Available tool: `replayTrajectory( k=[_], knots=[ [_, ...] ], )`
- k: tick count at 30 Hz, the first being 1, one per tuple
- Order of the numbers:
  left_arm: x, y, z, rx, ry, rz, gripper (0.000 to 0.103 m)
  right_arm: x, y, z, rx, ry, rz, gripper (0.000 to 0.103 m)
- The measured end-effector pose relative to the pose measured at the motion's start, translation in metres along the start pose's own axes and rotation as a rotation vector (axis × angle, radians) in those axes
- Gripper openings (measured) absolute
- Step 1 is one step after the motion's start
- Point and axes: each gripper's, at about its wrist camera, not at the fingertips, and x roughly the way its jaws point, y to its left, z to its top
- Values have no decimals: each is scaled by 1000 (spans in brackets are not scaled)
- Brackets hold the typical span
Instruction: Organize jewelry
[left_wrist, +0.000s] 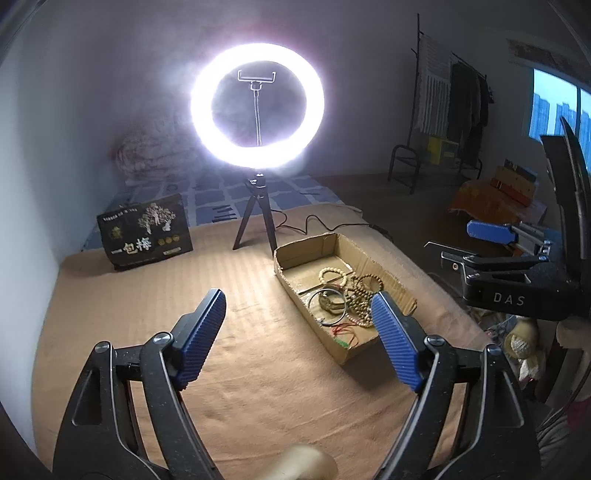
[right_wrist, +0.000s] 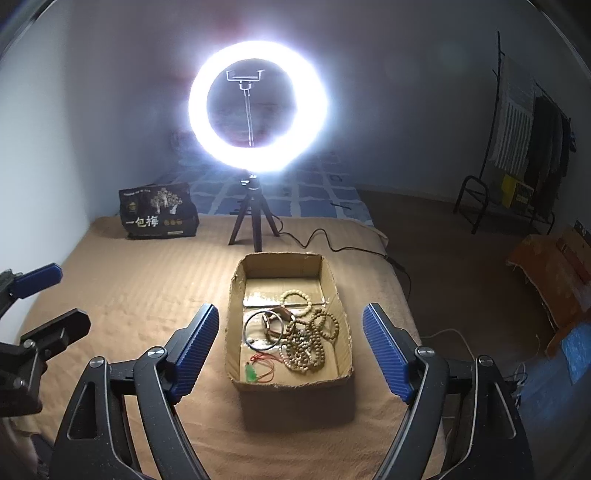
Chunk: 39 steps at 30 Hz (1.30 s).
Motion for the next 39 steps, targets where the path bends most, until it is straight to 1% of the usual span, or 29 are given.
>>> replayTrajectory(
  k=[2,4,10,19,24,39],
  knots=[
    [-3,-2,-3,10,-1,6,86,1,1,-4,10,4,-1,80],
    [-6,-3,-5,13,-3,15,95,2,1,-8,23,11,-2,80],
    [-12,-2,-9,28,-23,45,99,4,-6,-18,51,21,-38,80],
    [-14,-5,-12,36,-25,55,101,9,-5,-21,52,40,-58,80],
    [-14,-7,-13,49,-26,70,102,9,-3,-21,52,35,-63,80],
    [-13,-6,-17,43,-22,81,102,10,-5,-22,57,35,-69,80]
  ],
)
